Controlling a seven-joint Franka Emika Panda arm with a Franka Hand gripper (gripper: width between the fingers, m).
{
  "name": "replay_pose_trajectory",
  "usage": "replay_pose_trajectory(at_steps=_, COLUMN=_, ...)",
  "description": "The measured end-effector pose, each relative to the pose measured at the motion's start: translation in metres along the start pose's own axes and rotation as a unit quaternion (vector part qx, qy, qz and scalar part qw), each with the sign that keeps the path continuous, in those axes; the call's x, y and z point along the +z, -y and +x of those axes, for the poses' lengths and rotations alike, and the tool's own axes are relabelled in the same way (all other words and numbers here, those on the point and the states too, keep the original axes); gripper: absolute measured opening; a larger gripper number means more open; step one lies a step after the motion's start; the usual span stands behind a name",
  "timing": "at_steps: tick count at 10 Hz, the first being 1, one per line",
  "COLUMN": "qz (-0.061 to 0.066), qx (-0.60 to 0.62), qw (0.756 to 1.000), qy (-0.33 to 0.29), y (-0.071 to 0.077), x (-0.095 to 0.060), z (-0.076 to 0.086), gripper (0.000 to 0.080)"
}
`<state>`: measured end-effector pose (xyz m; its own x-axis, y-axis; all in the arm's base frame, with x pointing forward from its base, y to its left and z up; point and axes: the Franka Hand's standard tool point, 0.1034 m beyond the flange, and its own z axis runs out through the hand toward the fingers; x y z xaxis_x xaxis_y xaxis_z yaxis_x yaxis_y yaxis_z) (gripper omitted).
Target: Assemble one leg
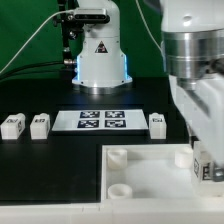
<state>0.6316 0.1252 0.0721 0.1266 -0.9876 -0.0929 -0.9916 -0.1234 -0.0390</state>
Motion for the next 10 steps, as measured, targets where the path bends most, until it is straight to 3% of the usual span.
replay_pose_trajectory(at_steps=1, qz=0.003, qx=-0.068, qw=0.998, qy=-0.006, y=-0.004, x=0.002, z=-0.006, gripper=0.0647)
replay_pose_trajectory(at_steps=5, qz=0.0, qx=-0.28, qw=0.96, qy=-0.01, y=-0.003, x=0.003, z=-0.002, gripper=0.0649)
replay_pose_trajectory(at_steps=7, qz=-0.001, qx=-0.449, qw=0.893, qy=-0.019, y=-0.001, x=0.002, z=0.007, gripper=0.0649)
replay_pose_trajectory(at_steps=10, qz=-0.003, qx=-0.579, qw=0.815, qy=-0.021, y=0.0, x=0.001, z=0.018, gripper=0.0649)
